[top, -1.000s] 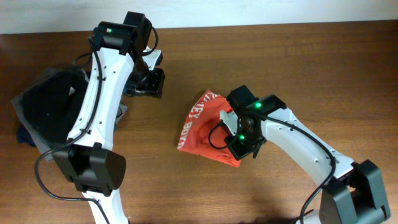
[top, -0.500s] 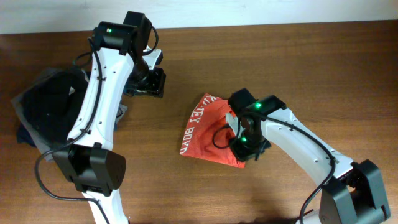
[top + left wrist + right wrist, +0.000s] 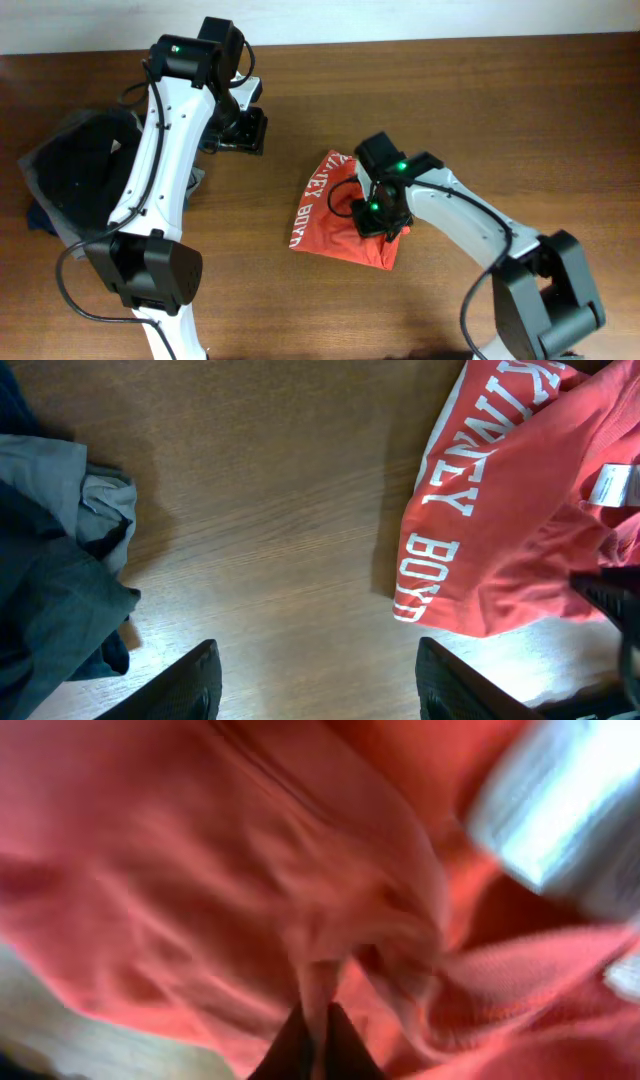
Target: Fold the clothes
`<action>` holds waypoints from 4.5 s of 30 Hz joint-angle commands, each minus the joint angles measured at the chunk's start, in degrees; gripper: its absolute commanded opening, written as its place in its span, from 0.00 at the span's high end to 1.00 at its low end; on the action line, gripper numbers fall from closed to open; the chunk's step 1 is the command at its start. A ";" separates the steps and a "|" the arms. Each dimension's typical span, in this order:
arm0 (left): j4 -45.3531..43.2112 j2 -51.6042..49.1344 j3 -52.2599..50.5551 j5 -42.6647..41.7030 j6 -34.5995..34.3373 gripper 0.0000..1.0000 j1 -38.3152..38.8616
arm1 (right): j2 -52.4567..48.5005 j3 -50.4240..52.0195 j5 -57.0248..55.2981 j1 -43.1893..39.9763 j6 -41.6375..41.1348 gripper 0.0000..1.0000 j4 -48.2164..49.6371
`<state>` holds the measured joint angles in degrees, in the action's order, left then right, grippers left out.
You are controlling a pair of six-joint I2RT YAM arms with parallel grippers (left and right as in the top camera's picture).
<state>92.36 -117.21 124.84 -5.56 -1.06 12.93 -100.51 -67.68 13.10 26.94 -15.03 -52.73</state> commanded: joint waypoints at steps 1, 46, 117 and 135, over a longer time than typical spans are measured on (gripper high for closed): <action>0.04 2.01 0.63 0.42 0.70 0.38 -0.35 | -0.15 0.02 -2.84 0.00 -2.45 0.96 -3.89; -0.63 2.01 0.63 0.42 0.70 0.37 -0.35 | -4.35 -0.13 5.70 -7.56 -8.41 0.67 19.52; -1.42 2.01 0.63 0.39 0.70 0.36 -0.35 | 1.99 -0.46 15.08 -16.87 -4.55 0.69 14.75; -1.42 2.01 0.63 0.37 0.68 0.36 -0.35 | -10.75 -0.35 25.68 -12.52 -11.23 0.55 24.20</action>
<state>91.00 -117.21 124.84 -5.56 -1.06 12.93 -109.45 -67.70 37.65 13.93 -24.16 -28.60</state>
